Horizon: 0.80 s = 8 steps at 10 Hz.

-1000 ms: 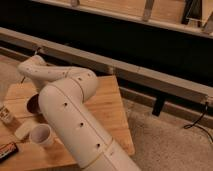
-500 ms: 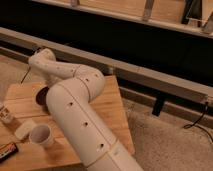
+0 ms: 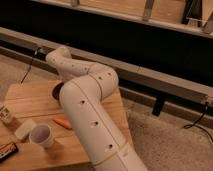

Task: Drag the ceramic bowl in a circle

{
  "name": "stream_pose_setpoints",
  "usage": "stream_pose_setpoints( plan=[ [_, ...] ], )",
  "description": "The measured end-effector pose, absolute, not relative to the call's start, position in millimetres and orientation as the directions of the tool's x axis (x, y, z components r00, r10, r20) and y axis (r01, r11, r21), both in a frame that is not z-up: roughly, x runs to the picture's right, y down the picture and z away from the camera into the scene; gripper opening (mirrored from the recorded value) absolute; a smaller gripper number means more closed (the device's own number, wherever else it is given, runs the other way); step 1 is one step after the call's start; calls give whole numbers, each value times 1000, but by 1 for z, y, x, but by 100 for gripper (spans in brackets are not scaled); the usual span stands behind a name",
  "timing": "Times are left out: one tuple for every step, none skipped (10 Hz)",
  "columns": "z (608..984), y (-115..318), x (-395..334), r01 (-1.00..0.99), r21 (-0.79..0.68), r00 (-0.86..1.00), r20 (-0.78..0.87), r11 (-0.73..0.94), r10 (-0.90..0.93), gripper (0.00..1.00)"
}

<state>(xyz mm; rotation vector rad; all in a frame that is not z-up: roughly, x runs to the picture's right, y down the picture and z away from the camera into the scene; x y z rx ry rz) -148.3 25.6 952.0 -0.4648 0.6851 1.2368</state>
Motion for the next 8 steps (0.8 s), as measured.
stream_pose_setpoints(
  plan=[
    [949, 34, -128, -954, 59, 167, -710, 295, 684, 0],
    [940, 40, -115, -946, 61, 182, -715, 319, 675, 0],
    [926, 46, -109, -933, 44, 221, -715, 358, 664, 0],
    [911, 49, -112, -916, 15, 274, -707, 400, 652, 0],
    [889, 58, -123, -888, -38, 354, -694, 459, 627, 0],
    [866, 70, -137, -848, -94, 440, -674, 522, 593, 0],
    [847, 81, -146, -809, -138, 507, -655, 572, 560, 0],
    [830, 95, -153, -768, -179, 566, -641, 615, 519, 0]
  ],
)
